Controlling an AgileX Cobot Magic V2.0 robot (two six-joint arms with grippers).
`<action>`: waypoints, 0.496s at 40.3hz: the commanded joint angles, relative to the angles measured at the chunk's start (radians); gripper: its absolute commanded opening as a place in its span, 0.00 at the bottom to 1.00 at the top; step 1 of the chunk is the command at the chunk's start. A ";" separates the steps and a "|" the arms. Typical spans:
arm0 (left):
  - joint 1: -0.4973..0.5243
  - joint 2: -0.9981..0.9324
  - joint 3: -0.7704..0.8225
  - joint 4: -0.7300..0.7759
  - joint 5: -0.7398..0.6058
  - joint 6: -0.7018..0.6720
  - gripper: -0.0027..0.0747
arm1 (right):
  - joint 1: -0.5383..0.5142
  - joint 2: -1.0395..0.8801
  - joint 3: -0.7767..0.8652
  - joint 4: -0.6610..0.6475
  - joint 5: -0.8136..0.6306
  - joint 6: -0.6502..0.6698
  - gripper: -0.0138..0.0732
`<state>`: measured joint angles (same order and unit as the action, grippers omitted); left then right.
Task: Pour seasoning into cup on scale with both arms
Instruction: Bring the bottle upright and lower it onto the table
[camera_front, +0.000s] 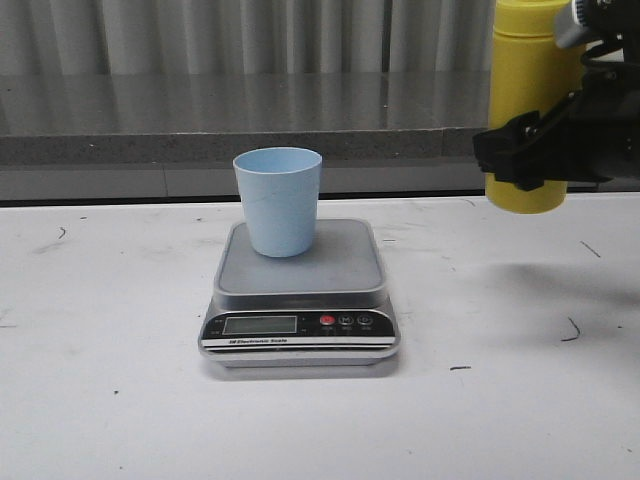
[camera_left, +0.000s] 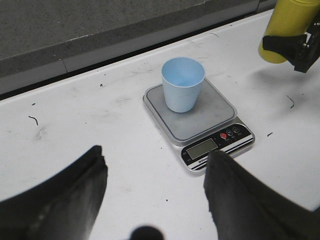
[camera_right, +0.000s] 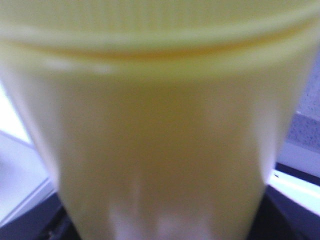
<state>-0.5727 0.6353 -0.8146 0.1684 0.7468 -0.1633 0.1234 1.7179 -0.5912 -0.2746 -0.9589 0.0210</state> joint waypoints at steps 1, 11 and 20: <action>-0.005 0.000 -0.026 -0.001 -0.077 -0.002 0.58 | -0.003 0.025 -0.017 0.047 -0.202 -0.012 0.50; -0.005 0.000 -0.026 -0.001 -0.077 -0.002 0.58 | 0.022 0.136 -0.020 0.118 -0.289 -0.010 0.50; -0.005 0.000 -0.026 -0.001 -0.077 -0.002 0.58 | 0.048 0.218 -0.042 0.117 -0.329 0.001 0.50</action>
<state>-0.5727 0.6353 -0.8146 0.1684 0.7468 -0.1633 0.1611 1.9636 -0.5961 -0.1620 -1.0862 0.0210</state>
